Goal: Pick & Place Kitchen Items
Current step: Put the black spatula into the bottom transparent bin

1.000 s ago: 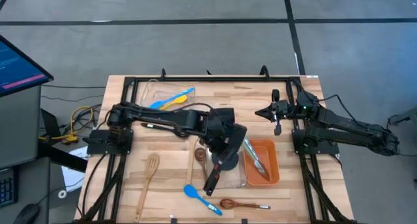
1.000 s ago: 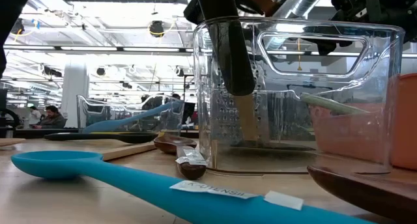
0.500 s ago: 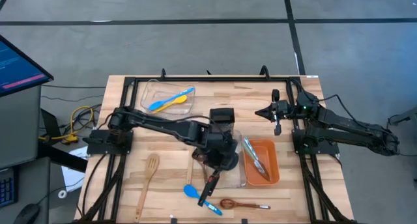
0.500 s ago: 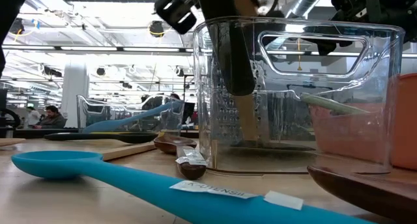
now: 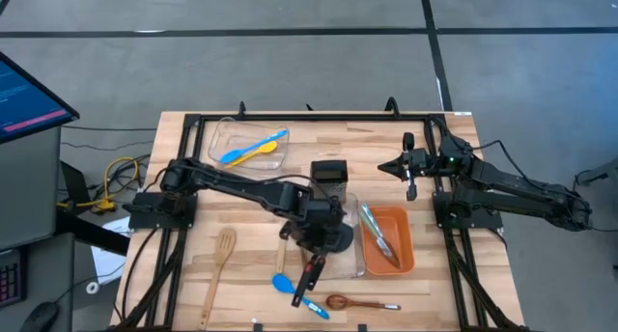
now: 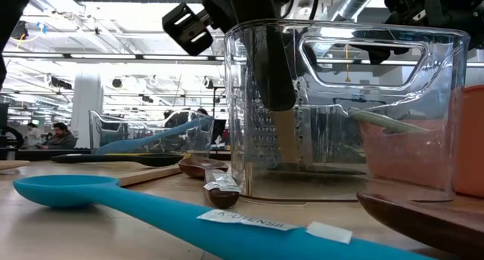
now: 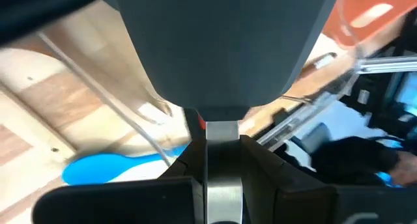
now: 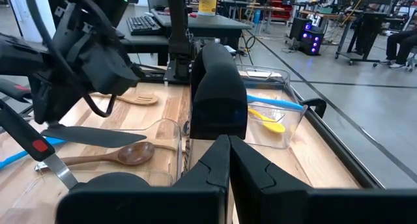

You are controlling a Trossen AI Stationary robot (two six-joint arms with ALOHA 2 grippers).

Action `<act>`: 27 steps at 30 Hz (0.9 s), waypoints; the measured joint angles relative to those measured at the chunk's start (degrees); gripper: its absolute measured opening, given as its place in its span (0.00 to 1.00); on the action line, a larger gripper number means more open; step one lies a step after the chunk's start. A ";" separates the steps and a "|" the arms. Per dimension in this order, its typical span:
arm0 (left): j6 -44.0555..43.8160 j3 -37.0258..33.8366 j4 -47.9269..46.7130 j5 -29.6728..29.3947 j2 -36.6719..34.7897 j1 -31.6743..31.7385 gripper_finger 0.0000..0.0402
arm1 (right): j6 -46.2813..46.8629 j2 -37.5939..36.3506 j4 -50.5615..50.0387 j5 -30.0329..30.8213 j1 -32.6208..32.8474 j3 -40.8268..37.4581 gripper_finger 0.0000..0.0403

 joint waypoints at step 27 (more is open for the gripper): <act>0.03 0.05 2.37 4.28 0.46 3.98 0.12 | -0.04 0.00 0.03 0.00 0.00 0.00 0.00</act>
